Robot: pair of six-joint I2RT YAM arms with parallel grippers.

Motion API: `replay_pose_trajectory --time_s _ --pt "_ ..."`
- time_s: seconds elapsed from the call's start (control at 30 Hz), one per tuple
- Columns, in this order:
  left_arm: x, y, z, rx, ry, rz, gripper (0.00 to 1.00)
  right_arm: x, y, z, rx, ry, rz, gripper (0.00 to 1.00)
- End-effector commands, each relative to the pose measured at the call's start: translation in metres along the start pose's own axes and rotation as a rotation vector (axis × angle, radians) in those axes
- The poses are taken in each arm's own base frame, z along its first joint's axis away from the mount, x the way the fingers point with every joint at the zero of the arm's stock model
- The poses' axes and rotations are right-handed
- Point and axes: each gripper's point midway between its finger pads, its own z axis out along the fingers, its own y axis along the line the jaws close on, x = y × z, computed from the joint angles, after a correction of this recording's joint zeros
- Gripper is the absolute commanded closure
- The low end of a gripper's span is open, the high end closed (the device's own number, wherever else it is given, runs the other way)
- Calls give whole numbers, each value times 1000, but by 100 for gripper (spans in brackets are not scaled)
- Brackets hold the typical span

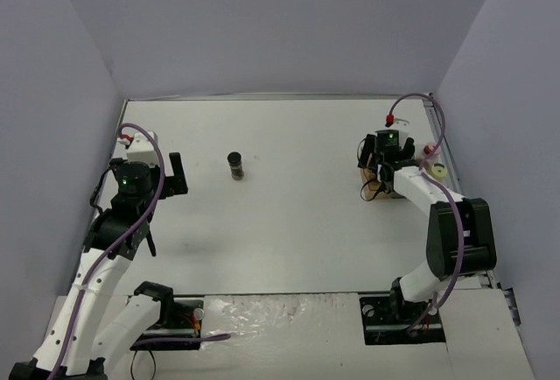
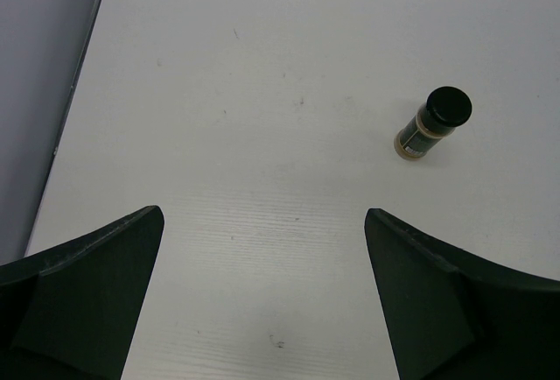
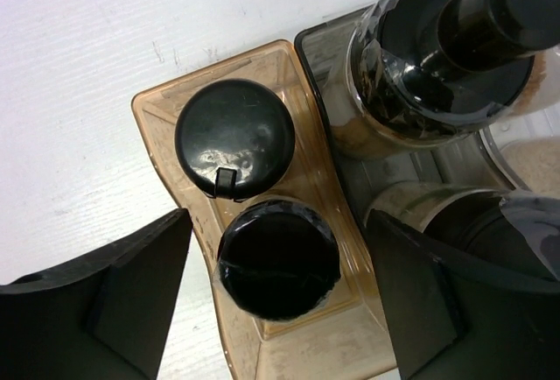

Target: Organize the condiment bottles

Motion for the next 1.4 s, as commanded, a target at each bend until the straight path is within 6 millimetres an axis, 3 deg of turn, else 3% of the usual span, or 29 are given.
replay_pose_trajectory --time_s 0.0,0.13,0.2,0.33,0.4,0.43,0.53,0.77,0.97,1.2,1.27,1.37 --pt "-29 -3 -5 12 -83 -33 3 -56 8 -37 -59 -135 34 16" --pt "-29 -3 -4 14 -85 -33 3 -91 50 -89 -229 -232 -46 12" --pt "-29 -4 -4 16 -84 -34 3 -99 77 -109 -336 -266 -116 11" --pt "-29 -4 -4 18 -85 -33 3 -103 157 -145 -615 -300 -271 8" --pt "-29 -4 -3 17 -84 -33 3 -93 197 -157 -729 -300 -369 7" --pt "-30 -4 -4 17 -87 -33 3 -74 224 -161 -787 -278 -436 7" --pt "-29 -4 -3 19 -84 -31 3 -45 285 -177 -932 -279 -581 4" --pt "-30 -5 -5 29 -89 -29 3 -4 376 -189 -1101 -280 -701 4" --pt "-31 -7 -5 39 -93 -25 3 22 421 -166 -1092 -271 -730 5" --pt "-34 -11 -5 60 -102 -31 3 45 440 -128 -1045 -241 -720 12" --pt "-37 -12 -6 68 -112 -39 3 48 444 -125 -1050 -238 -722 17" --pt "-47 -14 -8 77 -137 -54 3 50 445 -120 -1045 -236 -723 34"
